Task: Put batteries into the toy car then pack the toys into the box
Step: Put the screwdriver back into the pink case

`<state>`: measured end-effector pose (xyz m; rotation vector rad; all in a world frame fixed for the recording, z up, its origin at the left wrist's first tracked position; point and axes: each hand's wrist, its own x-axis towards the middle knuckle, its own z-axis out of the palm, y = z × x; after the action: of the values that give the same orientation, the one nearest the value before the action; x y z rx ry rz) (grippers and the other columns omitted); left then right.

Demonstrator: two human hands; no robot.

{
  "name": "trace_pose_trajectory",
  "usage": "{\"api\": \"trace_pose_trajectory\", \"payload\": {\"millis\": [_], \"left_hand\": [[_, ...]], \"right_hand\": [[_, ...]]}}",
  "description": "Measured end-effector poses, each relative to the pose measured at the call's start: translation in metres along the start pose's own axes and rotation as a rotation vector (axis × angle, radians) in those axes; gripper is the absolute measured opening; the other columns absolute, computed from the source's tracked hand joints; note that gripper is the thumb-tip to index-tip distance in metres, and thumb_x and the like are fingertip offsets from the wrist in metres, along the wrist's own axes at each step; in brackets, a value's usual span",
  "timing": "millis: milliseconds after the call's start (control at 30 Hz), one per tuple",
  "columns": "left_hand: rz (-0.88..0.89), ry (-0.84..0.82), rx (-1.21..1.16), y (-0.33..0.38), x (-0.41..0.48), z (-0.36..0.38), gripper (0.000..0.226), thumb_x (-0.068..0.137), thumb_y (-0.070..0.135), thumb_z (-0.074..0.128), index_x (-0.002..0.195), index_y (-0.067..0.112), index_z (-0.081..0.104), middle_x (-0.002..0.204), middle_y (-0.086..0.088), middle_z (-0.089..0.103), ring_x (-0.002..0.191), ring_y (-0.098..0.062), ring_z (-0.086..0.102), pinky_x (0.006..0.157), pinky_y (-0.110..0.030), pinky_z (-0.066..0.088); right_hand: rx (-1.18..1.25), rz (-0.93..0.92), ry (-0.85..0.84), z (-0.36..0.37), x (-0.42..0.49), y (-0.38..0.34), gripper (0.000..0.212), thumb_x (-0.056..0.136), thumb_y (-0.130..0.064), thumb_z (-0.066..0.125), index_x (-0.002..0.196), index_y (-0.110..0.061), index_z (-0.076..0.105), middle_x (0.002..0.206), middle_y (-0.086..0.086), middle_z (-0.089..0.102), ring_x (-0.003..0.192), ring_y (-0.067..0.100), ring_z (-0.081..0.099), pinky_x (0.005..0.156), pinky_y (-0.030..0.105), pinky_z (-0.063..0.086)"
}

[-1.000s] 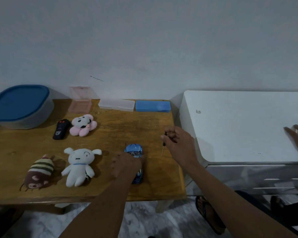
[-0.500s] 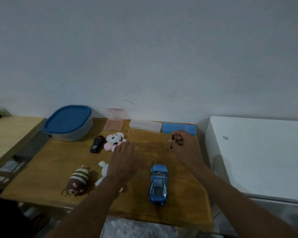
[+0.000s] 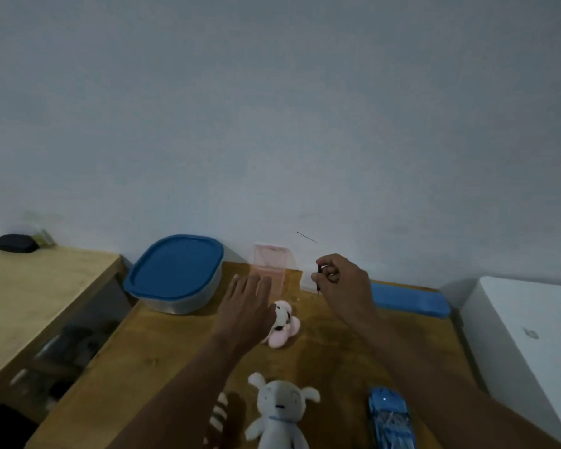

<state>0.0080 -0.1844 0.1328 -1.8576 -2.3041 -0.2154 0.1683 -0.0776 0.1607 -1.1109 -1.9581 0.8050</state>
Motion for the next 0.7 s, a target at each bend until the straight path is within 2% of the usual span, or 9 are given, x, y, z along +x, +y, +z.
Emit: {"api": "trace_pose_trajectory", "payload": {"millis": [133,200,267,367,500,633,700], "left_hand": [[0.046,-0.053,-0.075,-0.044,0.035,0.019,0.048,0.098,0.038,0.04,0.14,0.016,0.034,0.145,-0.008,0.041,0.133,-0.024,0.038,0.115,-0.038,0.03],[0.053,-0.077,-0.105,-0.054,0.047,0.026,0.047,0.098,0.037,0.038,0.14,0.018,0.031,0.145,-0.006,0.039,0.133,-0.022,0.036,0.115,-0.037,0.029],[0.069,-0.106,-0.125,-0.07,0.063,0.036,0.047,0.098,0.038,0.038,0.14,0.018,0.031,0.145,-0.006,0.039,0.133,-0.021,0.036,0.115,-0.038,0.029],[0.078,-0.141,-0.121,-0.082,0.082,0.052,0.049,0.098,0.04,0.039,0.14,0.017,0.029,0.145,-0.007,0.037,0.133,-0.021,0.036,0.116,-0.038,0.027],[0.079,-0.17,-0.154,-0.091,0.096,0.073,0.046,0.098,0.039,0.037,0.138,0.016,0.031,0.142,-0.008,0.038,0.13,-0.021,0.037,0.114,-0.036,0.027],[0.06,-0.199,-0.205,-0.099,0.103,0.101,0.039,0.097,0.034,0.036,0.131,0.016,0.036,0.135,-0.008,0.043,0.123,-0.02,0.042,0.111,-0.034,0.032],[0.048,-0.204,-0.219,-0.101,0.106,0.113,0.038,0.097,0.031,0.035,0.132,0.016,0.036,0.133,-0.007,0.045,0.12,-0.02,0.043,0.109,-0.033,0.035]], "right_hand": [[-0.001,0.042,0.028,0.043,0.033,-0.009,0.019,0.082,-0.015,0.073,0.099,-0.018,0.068,0.078,-0.007,0.063,0.068,0.001,0.058,0.07,0.015,0.052],[-0.003,0.059,0.028,0.055,0.042,-0.01,0.018,0.082,-0.014,0.073,0.099,-0.019,0.068,0.077,-0.008,0.062,0.067,-0.003,0.058,0.066,0.008,0.047],[-0.002,0.094,0.027,0.073,0.055,-0.011,0.018,0.082,-0.014,0.072,0.099,-0.019,0.068,0.077,-0.009,0.062,0.068,-0.005,0.058,0.063,0.003,0.043],[0.01,0.158,0.007,0.094,0.07,-0.008,0.02,0.082,-0.014,0.072,0.1,-0.02,0.068,0.078,-0.01,0.063,0.071,0.003,0.062,0.063,0.011,0.049],[-0.042,0.208,-0.035,0.119,0.09,0.005,0.019,0.081,-0.015,0.073,0.099,-0.019,0.067,0.08,-0.008,0.063,0.074,0.008,0.062,0.064,0.009,0.045],[-0.027,0.275,-0.005,0.141,0.106,0.02,0.016,0.079,-0.01,0.073,0.092,-0.016,0.067,0.074,-0.01,0.06,0.075,0.013,0.062,0.071,0.023,0.053],[-0.017,0.316,0.008,0.151,0.112,0.028,0.013,0.08,-0.008,0.072,0.089,-0.015,0.065,0.076,-0.009,0.06,0.075,0.01,0.061,0.068,0.019,0.051]]}}
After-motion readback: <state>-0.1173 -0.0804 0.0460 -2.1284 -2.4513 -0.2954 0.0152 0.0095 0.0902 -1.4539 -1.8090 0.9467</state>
